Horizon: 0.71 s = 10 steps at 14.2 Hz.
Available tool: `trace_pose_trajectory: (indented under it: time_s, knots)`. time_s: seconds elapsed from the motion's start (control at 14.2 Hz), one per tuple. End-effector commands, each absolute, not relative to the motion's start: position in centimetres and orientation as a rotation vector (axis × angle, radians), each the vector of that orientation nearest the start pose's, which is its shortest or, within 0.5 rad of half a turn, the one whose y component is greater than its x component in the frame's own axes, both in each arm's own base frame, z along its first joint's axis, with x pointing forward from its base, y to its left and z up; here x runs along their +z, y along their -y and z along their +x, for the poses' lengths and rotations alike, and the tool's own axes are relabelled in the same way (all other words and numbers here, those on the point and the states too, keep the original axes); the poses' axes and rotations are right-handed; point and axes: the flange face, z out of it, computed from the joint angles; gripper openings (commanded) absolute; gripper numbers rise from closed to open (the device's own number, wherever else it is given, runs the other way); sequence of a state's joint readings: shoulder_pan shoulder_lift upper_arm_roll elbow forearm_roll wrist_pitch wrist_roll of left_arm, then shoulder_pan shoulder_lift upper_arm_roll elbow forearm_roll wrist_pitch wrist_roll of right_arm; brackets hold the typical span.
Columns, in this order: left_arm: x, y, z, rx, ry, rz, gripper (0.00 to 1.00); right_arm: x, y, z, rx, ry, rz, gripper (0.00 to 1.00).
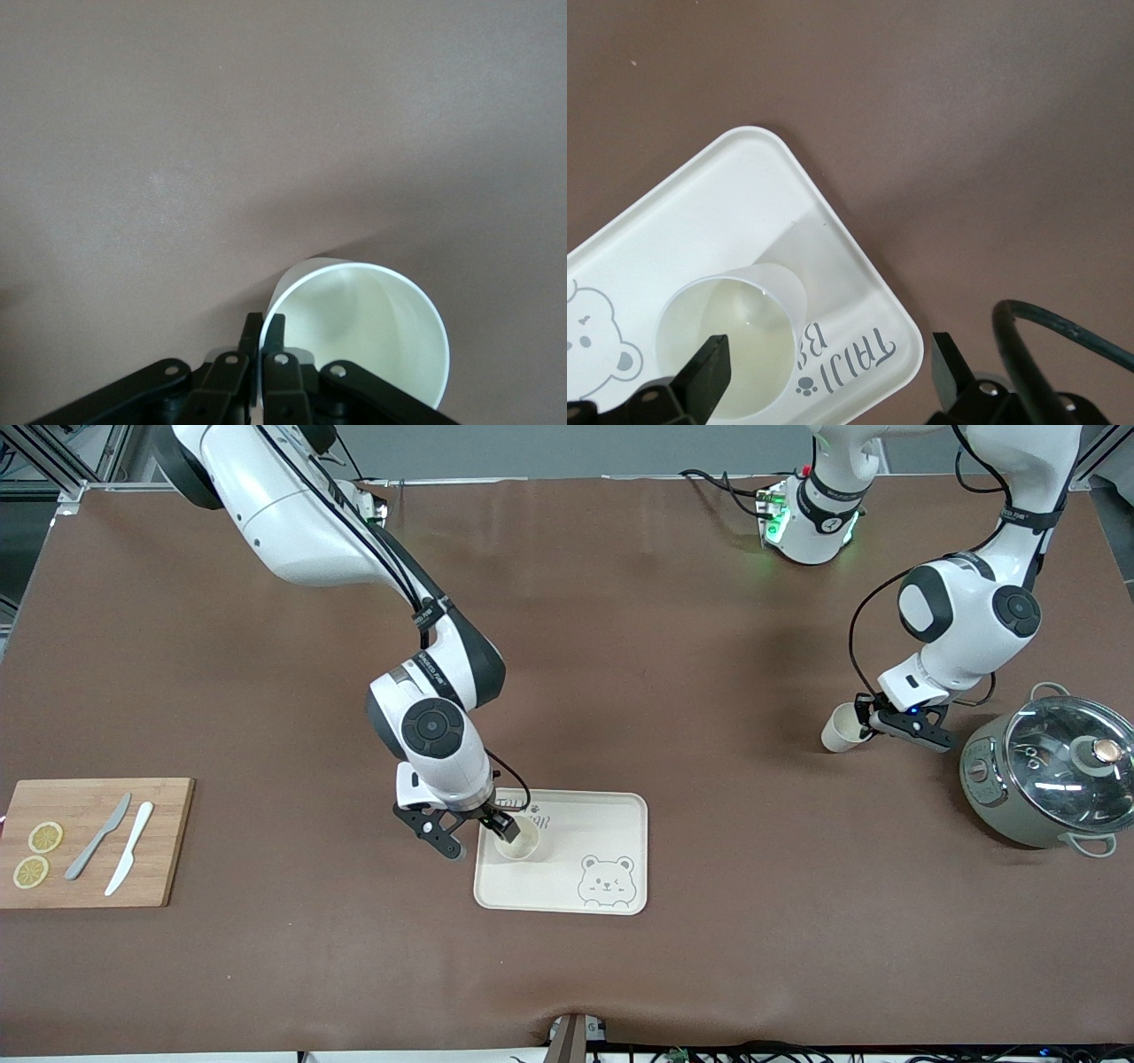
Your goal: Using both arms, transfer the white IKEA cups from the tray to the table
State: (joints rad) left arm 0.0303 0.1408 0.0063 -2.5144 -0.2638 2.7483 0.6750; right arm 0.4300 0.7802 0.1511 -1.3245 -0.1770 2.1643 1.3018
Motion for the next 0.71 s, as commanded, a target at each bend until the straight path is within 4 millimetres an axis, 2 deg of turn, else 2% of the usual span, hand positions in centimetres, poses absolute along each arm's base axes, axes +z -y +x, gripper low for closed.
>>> trace_pose_trajectory:
  time_s: [0.0, 0.64]
  knots:
    - [23.1, -3.2, 47.5, -0.22, -0.637, -3.144, 0.0, 26.9, -38.8, 64.7, -0.157, -1.052, -2.942, 1.0]
    - [22.9, -3.2, 47.5, -0.215, -0.639, -3.145, 0.0, 24.2, -38.9, 65.0, -0.176, -1.037, -2.926, 1.0]
